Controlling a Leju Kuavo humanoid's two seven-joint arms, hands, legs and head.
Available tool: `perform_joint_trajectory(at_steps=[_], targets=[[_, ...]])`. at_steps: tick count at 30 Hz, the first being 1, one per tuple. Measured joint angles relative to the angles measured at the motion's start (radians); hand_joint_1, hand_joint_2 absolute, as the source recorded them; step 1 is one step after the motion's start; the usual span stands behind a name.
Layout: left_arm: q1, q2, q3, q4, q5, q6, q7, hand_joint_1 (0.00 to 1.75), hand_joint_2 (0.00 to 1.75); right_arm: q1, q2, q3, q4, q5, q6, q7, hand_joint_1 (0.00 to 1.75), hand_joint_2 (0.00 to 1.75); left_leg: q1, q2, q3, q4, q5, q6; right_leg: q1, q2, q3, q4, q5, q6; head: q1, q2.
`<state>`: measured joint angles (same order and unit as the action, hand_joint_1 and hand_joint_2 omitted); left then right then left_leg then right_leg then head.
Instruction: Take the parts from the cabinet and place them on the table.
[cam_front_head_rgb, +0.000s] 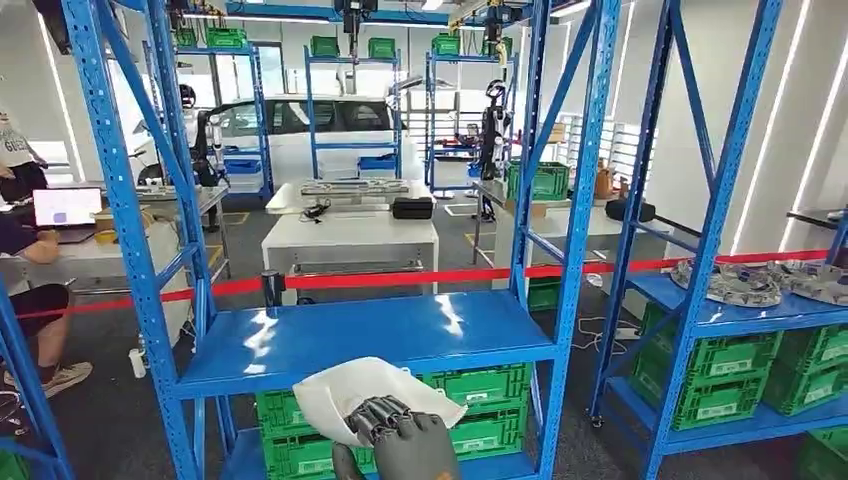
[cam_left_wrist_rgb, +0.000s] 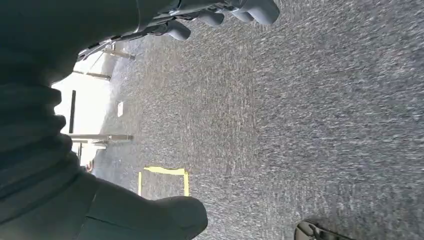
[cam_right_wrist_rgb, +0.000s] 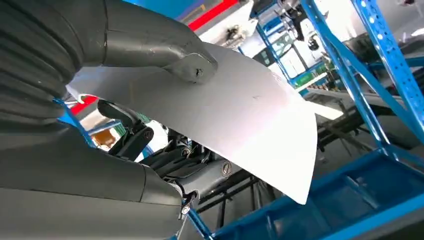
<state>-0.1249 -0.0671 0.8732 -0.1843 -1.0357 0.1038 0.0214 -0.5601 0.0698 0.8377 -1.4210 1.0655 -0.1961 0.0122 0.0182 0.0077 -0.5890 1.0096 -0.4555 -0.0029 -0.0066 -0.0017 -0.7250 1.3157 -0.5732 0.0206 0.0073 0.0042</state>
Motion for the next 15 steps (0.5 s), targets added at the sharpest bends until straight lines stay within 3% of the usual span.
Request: perform_joint_trajectory(at_steps=[1,2,3,7,8,9,10,11,12,14,15], targets=[[-0.002,-0.001,0.0,0.0,-0.001,0.0,0.001,0.0,1.75,-0.001,0.0,0.001,0.0,0.0,0.0,-0.002,1.75,1.75,0.001,0.0,-0.011,0.005,0.005,-0.003,-0.001,0.0,0.046,-0.059,0.034,-0.001,0.0,0.0],[-0.004,-0.003,0.0,0.0,-0.002,0.001,0.002,0.0,1.75,-0.005,0.0,0.002,0.0,0.0,0.0,-0.002,1.75,1.75,0.003,-0.001,-0.022,0.01,0.01,-0.007,-0.002,0.0,0.108,-0.152,0.063,-0.002,0.0,0.0],[-0.005,-0.003,0.0,0.0,-0.005,0.001,0.002,0.0,1.75,-0.008,0.001,0.003,0.0,0.0,0.0,-0.002,1.75,1.75,0.004,-0.001,-0.027,0.015,0.013,-0.011,-0.002,0.0,0.156,-0.222,0.073,-0.003,0.001,0.0],[-0.005,-0.004,0.0,0.0,-0.006,0.001,0.002,0.0,1.75,-0.01,0.002,0.003,0.0,0.0,0.0,-0.002,1.75,1.75,0.004,-0.001,-0.028,0.017,0.014,-0.013,-0.002,0.0,0.173,-0.248,0.067,-0.004,0.001,0.0],[-0.006,-0.004,0.0,0.0,-0.008,0.001,0.002,0.0,1.75,-0.015,0.003,0.006,0.0,0.0,0.0,-0.002,1.75,1.75,0.001,-0.001,-0.037,0.019,0.018,-0.02,0.003,0.002,0.199,-0.295,0.04,-0.009,0.002,0.0],[-0.006,-0.004,0.0,0.0,-0.01,0.001,0.005,0.0,1.75,-0.015,0.004,0.006,0.0,0.0,-0.001,-0.002,1.75,1.75,0.002,-0.001,-0.037,0.018,0.023,-0.025,0.008,0.005,0.192,-0.289,0.051,-0.019,0.0,0.0],[-0.005,-0.004,0.0,0.0,-0.012,0.001,0.009,0.0,1.75,-0.017,0.004,0.009,0.001,0.0,0.0,-0.002,1.75,1.75,0.004,-0.002,-0.038,0.009,0.044,-0.049,0.011,0.005,0.179,-0.292,0.062,-0.039,0.001,0.0],[-0.003,-0.005,0.0,0.002,-0.012,0.001,0.011,0.0,1.75,-0.021,0.004,0.01,0.001,0.0,0.0,-0.002,1.75,1.75,0.008,-0.003,-0.051,0.019,0.028,-0.054,0.004,-0.001,0.174,-0.301,0.078,-0.052,0.0,0.0],[-0.003,-0.006,0.0,0.002,-0.012,0.0,0.011,0.0,1.75,-0.022,0.005,0.01,0.002,0.0,0.0,-0.002,1.75,1.75,0.007,-0.003,-0.065,0.057,-0.018,-0.055,0.004,-0.001,0.165,-0.301,0.085,-0.06,-0.001,0.0],[-0.003,-0.005,0.0,0.002,-0.012,0.001,0.013,0.0,1.75,-0.022,0.005,0.011,0.002,0.0,0.0,-0.002,1.75,1.75,0.006,-0.004,-0.113,0.204,-0.116,-0.061,0.008,-0.001,0.145,-0.301,0.101,-0.065,-0.003,0.0],[-0.003,-0.005,0.0,0.002,-0.012,0.001,0.015,0.0,1.75,-0.022,0.004,0.011,0.004,-0.002,0.0,-0.002,1.75,1.75,0.006,-0.004,-0.132,0.271,-0.147,-0.061,0.011,-0.001,0.134,-0.3,0.109,-0.066,-0.003,0.0]])
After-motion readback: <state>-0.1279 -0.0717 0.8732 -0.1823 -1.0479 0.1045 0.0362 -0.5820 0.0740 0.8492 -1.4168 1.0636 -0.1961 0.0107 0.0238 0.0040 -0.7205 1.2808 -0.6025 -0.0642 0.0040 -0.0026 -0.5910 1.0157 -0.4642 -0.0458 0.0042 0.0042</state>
